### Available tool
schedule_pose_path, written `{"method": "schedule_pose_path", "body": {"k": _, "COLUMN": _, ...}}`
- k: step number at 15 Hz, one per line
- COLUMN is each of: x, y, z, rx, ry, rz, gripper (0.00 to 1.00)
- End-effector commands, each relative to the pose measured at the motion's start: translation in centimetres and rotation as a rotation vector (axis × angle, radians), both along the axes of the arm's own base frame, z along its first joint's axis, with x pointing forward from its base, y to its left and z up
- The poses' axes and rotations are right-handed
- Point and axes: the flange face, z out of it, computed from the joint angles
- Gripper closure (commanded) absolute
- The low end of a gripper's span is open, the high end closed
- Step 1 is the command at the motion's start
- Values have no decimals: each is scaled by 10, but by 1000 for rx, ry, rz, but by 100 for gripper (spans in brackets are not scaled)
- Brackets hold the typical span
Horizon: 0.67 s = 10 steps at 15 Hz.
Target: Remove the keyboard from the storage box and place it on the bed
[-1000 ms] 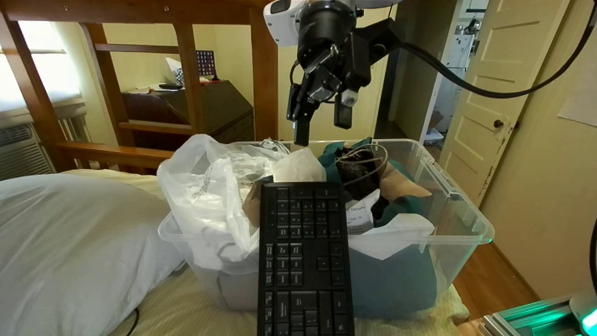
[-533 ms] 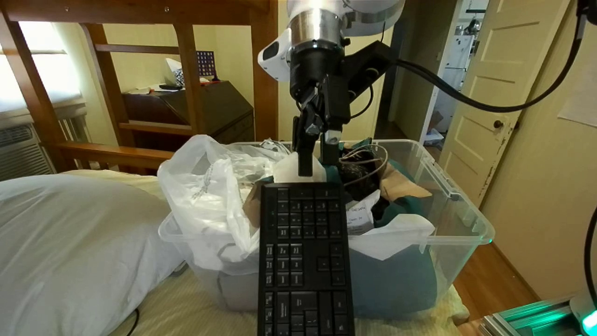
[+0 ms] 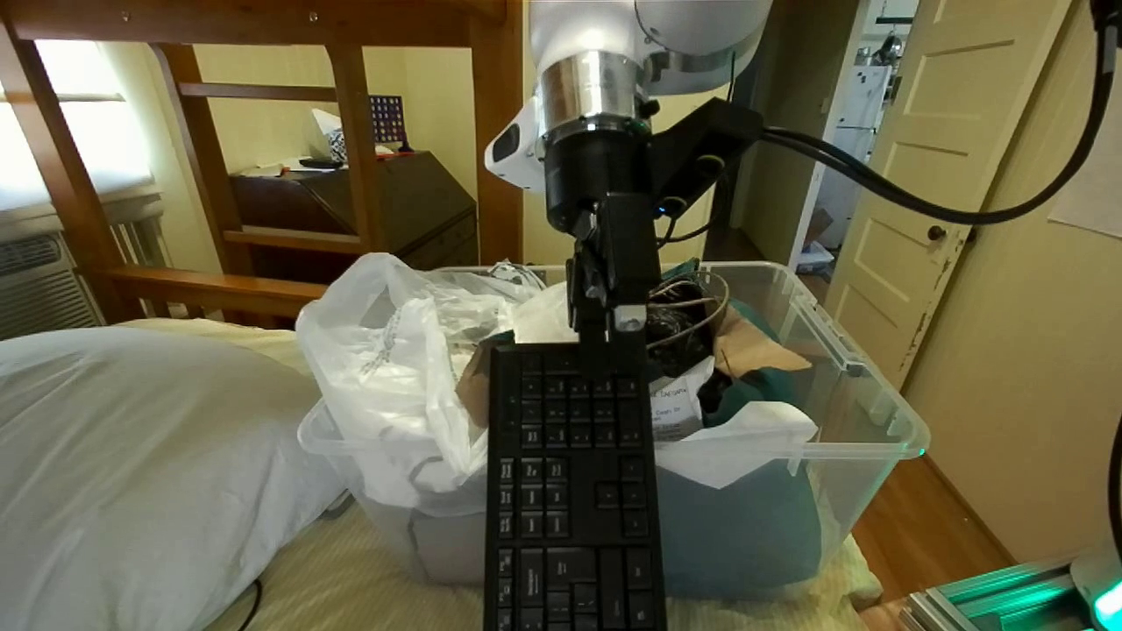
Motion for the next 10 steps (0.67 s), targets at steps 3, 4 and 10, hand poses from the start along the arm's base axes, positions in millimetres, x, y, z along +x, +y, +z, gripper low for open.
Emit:
{"method": "schedule_pose_path", "body": {"k": 3, "x": 7, "y": -9, "z": 32, "rx": 57, "ry": -101, "rz": -109, "gripper": 0}}
{"method": "schedule_pose_path", "body": {"k": 4, "x": 10, "y": -12, "z": 39, "rx": 65, "ry": -117, "rz": -123, "gripper": 0}}
{"method": "schedule_pose_path", "body": {"k": 10, "x": 26, "y": -40, "z": 43, "rx": 5, "ry": -143, "rz": -161, "gripper": 0}}
